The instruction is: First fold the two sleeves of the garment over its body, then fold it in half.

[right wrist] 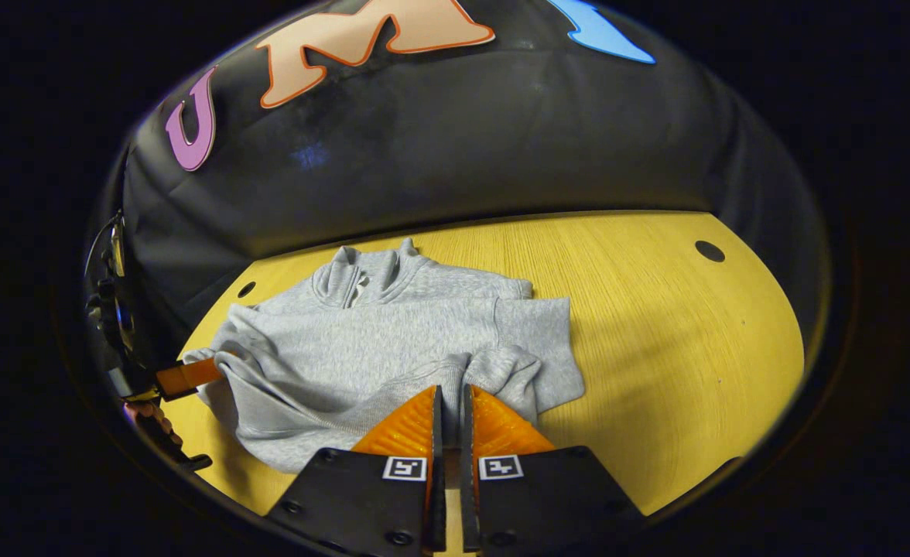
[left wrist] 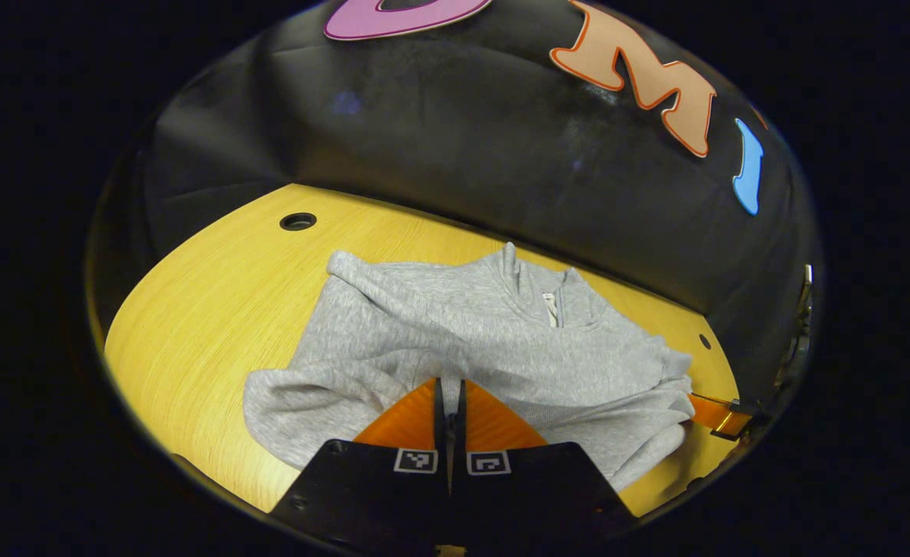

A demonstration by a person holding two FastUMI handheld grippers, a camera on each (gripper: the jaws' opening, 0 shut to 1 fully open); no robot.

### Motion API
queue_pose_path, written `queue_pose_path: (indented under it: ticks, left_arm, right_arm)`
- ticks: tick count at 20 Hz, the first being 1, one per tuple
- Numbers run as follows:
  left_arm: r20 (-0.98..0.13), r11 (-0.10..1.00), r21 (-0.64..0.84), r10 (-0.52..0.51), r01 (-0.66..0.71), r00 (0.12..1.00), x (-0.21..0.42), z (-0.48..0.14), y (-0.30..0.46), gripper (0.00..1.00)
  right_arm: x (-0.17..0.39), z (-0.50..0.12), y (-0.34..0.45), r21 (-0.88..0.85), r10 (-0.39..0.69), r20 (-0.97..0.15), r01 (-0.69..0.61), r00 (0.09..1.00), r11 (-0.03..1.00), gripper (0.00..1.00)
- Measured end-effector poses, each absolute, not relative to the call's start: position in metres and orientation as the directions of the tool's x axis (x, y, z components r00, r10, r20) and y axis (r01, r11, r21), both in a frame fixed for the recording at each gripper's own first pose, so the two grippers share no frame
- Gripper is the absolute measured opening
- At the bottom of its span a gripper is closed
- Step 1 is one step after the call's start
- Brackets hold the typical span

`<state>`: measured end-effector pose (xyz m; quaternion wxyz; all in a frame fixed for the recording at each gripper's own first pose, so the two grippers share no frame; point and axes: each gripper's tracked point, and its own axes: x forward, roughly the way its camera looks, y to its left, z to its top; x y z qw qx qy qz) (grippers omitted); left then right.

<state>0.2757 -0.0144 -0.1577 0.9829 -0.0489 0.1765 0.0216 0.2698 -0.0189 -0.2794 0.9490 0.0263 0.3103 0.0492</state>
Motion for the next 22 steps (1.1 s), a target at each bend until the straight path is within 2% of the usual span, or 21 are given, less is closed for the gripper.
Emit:
queue_pose_path:
  ticks: [2,3,4,5,7,8,9,10,11,12,13,16,20,21,22]
  left_arm:
    - [-0.346,0.994,-0.095,0.017,-0.053,0.938,0.275,-0.155,-0.018,0.01]
    - [-0.343,0.994,-0.099,0.014,-0.050,0.939,0.273,-0.153,-0.018,0.06]
    - [-0.334,0.994,-0.098,0.014,-0.050,0.942,0.269,-0.147,-0.017,0.07]
    - [-0.331,0.994,-0.109,-0.004,-0.033,0.944,0.263,-0.142,-0.020,0.22]
    - [-0.303,0.996,-0.076,0.027,-0.053,0.952,0.251,-0.123,-0.016,0.59]
    - [-0.275,0.997,-0.042,0.057,-0.071,0.960,0.244,-0.112,-0.010,0.78]
    - [-0.244,0.997,-0.005,0.079,-0.083,0.967,0.242,-0.098,-0.004,0.96]
    - [-0.223,0.997,0.020,0.073,-0.070,0.972,0.234,-0.087,-0.005,0.94]
    - [-0.210,0.998,0.037,0.052,-0.045,0.976,0.226,-0.075,-0.010,0.95]
    - [-0.200,0.998,0.052,0.033,-0.023,0.979,0.216,-0.065,-0.012,0.95]
    - [-0.190,0.998,0.068,0.020,-0.007,0.981,0.206,-0.056,-0.013,0.95]
    - [-0.180,0.996,0.085,-0.020,0.035,0.984,0.172,-0.038,-0.018,0.95]
    - [-0.176,0.994,0.090,-0.039,0.056,0.984,0.121,-0.030,-0.013,0.95]
    - [-0.175,0.994,0.093,-0.043,0.060,0.984,0.108,-0.028,-0.011,0.95]
    - [-0.177,0.994,0.096,-0.041,0.058,0.983,0.097,-0.029,-0.008,0.95]
  right_arm:
    - [0.269,-0.274,-0.015,0.129,0.148,-0.582,-0.089,0.799,0.988,0.14]
    - [0.266,-0.271,-0.012,0.161,0.170,-0.583,-0.093,0.795,0.983,0.17]
    - [0.262,-0.265,-0.009,0.189,0.189,-0.583,-0.095,0.790,0.977,0.19]
    - [0.260,-0.261,-0.008,0.204,0.202,-0.578,-0.099,0.791,0.974,0.37]
    - [0.255,-0.248,-0.007,0.195,0.204,-0.562,-0.111,0.802,0.974,0.74]
    - [0.250,-0.240,-0.008,0.179,0.200,-0.550,-0.119,0.811,0.977,0.82]
    - [0.246,-0.230,-0.007,0.163,0.197,-0.536,-0.128,0.821,0.978,0.98]
    - [0.241,-0.219,-0.008,0.143,0.191,-0.516,-0.136,0.835,0.980,0.98]
    - [0.236,-0.205,-0.007,0.125,0.187,-0.492,-0.144,0.850,0.982,0.94]
    - [0.230,-0.193,-0.004,0.112,0.187,-0.467,-0.152,0.864,0.982,0.94]
    - [0.222,-0.180,0.000,0.108,0.195,-0.445,-0.163,0.874,0.981,0.98]
    - [0.187,-0.139,0.011,0.102,0.214,-0.384,-0.190,0.898,0.977,0.98]
    - [0.136,-0.099,0.013,0.065,0.182,-0.293,-0.170,0.939,0.983,0.98]
    - [0.123,-0.094,0.016,0.070,0.177,-0.273,-0.164,0.946,0.984,0.94]
    - [0.111,-0.091,0.017,0.077,0.169,-0.263,-0.154,0.950,0.985,0.98]
